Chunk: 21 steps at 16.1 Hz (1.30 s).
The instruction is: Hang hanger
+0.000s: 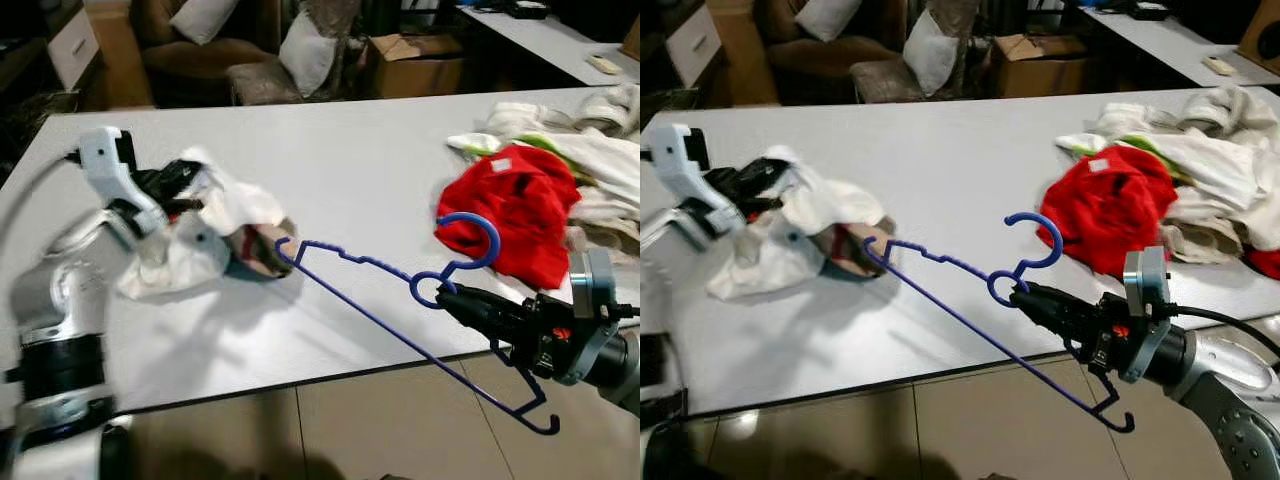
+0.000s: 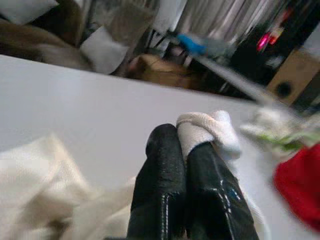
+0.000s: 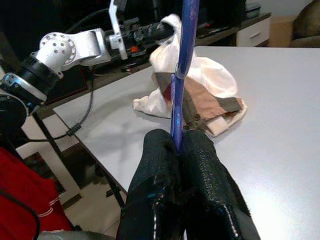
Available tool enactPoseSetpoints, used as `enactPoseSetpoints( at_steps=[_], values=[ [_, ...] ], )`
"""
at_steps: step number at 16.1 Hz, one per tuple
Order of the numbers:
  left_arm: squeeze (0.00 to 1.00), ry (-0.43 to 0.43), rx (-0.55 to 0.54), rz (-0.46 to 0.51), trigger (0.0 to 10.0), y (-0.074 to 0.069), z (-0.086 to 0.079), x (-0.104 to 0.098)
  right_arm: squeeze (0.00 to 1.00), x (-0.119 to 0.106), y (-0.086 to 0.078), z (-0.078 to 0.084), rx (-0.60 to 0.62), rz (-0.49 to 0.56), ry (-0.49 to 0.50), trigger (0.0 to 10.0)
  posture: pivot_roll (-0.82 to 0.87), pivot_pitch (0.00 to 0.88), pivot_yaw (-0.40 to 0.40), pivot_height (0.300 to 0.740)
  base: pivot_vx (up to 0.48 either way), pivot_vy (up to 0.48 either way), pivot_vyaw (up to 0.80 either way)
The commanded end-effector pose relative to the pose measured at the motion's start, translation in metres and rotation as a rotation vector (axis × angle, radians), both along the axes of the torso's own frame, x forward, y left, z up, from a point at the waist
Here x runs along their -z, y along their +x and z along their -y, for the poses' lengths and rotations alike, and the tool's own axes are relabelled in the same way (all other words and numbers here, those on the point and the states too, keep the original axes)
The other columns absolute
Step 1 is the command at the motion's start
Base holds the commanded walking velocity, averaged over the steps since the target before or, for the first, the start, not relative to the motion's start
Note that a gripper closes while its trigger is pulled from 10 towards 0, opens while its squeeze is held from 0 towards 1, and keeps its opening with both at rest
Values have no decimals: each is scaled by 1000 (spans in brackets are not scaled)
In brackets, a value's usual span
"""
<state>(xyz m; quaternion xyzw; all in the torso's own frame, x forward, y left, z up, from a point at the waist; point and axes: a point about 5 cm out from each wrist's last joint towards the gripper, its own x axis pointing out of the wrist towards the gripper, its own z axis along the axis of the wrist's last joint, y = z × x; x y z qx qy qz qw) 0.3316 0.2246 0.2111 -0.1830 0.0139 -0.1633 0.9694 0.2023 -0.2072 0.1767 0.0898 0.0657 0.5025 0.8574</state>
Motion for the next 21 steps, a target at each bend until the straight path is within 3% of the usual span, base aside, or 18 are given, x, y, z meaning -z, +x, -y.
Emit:
enactPoseSetpoints(
  at_steps=[1, 2, 3, 4, 5, 6, 7, 8, 10, 15, 18, 21],
  values=[
    [0, -65, 26, 138, 0, 2, 2, -37, 0, -5, 1, 1, 0, 10, -2, 10000, -127, 0, -2, 740, 0, 0, 0],
    [0, -215, 179, 386, 0, -8, 18, -87, 0, -7, 3, 2, 16, 22, 8, 10000, -127, 0, -1, 740, 0, 0, 0],
    [0, -377, 250, 501, 0, -16, 21, -112, 0, -8, 4, 2, 33, 30, 15, 10000, -127, 0, -1, 740, 0, 0, 0],
    [0, -334, 242, 461, 0, -13, 22, -107, 0, -8, 5, 3, 41, 32, 17, 10000, -124, 0, 4, 740, 0, 0, 0],
    [0, -219, 213, 395, 0, -7, 23, -95, 0, -8, 5, 3, 44, 32, 18, 10000, -124, 0, 4, 740, 0, 0, 0],
    [0, 47, 86, 143, 0, 6, 17, -48, 0, -7, 5, 2, 47, 32, 20, 10000, -130, 0, 11, 740, 0, 0, 0],
    [0, 63, 65, 103, 0, 7, 15, -40, 0, -7, 5, 1, 47, 33, 21, 10000, -130, 0, 11, 740, 0, 0, 0],
    [0, 13, 74, 117, 0, 5, 17, -41, 0, -7, 4, 1, 51, 32, 23, 10000, -131, 0, 11, 740, 0, 0, 0],
    [0, -9, 83, 126, 0, 4, 18, -44, 0, -6, 4, 0, 53, 30, 24, 10000, -130, 0, 11, 740, 0, 0, 0],
    [0, 91, -38, 71, 0, 15, 15, -31, 0, -9, 3, -7, 16, 27, 58, 10000, -135, 0, 13, 740, 0, 0, 0],
    [0, 85, 97, 70, 0, 14, 46, -28, 0, -6, 6, -19, 0, 31, 72, 10000, -142, 0, 18, 740, 0, 0, 0],
    [0, 55, 101, 67, 0, 20, 70, -31, 0, 5, 21, -41, 23, 33, 40, 10000, -144, 0, 16, 740, 0, 0, 0]
  ],
)
